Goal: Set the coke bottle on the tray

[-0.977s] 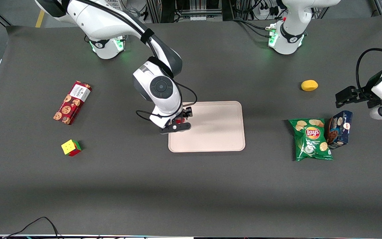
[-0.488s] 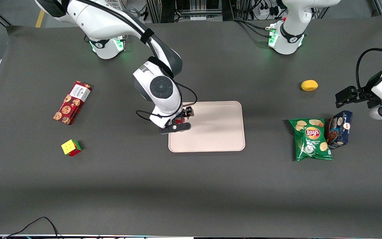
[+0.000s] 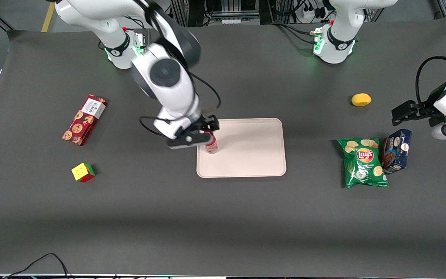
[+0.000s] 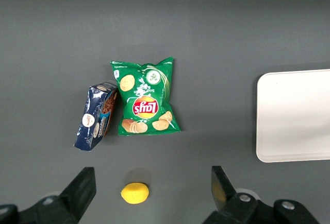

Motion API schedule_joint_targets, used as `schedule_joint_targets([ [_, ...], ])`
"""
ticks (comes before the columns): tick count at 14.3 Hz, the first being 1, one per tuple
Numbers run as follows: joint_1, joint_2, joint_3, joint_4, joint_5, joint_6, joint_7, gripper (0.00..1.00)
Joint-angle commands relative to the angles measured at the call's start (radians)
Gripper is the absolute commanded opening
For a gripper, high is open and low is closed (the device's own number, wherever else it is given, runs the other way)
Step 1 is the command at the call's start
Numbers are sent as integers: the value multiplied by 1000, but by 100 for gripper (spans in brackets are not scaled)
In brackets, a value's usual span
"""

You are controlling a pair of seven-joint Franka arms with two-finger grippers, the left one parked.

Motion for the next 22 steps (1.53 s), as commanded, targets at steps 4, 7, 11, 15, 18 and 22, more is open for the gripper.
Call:
schedule_joint_targets([
  [4, -245, -308, -28, -37, -5, -249, -290, 100],
  [7, -377, -325, -34, -69, -5, -253, -293, 100],
  [11, -448, -333, -72, -76, -3, -256, -296, 100],
  [15, -470, -367, -132, -106, 55, -259, -316, 100],
  [18, -499, -358, -164, -108, 54, -259, -387, 100],
  [22, -507, -356, -170, -99, 52, -259, -382, 100],
])
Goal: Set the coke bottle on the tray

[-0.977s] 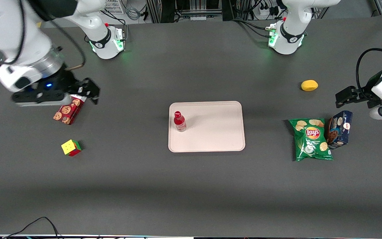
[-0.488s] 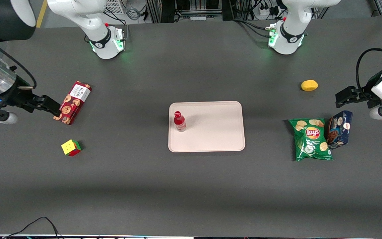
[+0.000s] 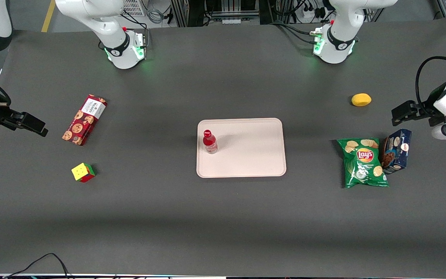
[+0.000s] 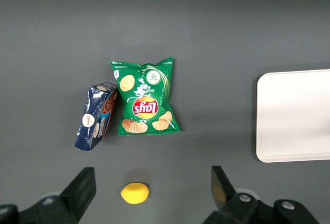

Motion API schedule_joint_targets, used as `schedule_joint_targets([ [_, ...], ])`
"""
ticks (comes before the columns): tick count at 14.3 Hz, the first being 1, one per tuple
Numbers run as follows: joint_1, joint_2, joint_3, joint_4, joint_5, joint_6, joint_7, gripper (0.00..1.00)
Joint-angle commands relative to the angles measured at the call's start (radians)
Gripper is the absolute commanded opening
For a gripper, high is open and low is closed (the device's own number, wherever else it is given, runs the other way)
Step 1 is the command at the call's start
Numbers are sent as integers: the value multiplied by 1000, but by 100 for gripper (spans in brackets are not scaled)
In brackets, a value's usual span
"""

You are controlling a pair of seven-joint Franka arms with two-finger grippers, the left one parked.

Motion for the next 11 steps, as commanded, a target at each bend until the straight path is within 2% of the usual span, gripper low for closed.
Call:
schedule_joint_targets([
  [1, -10, -19, 1, -12, 21, 4, -16, 100],
  [5, -12, -16, -2, -6, 28, 2, -31, 100],
  [9, -12, -10, -4, -3, 83, -44, -32, 100],
  [11, -12, -10, -4, -3, 85, -45, -32, 100],
])
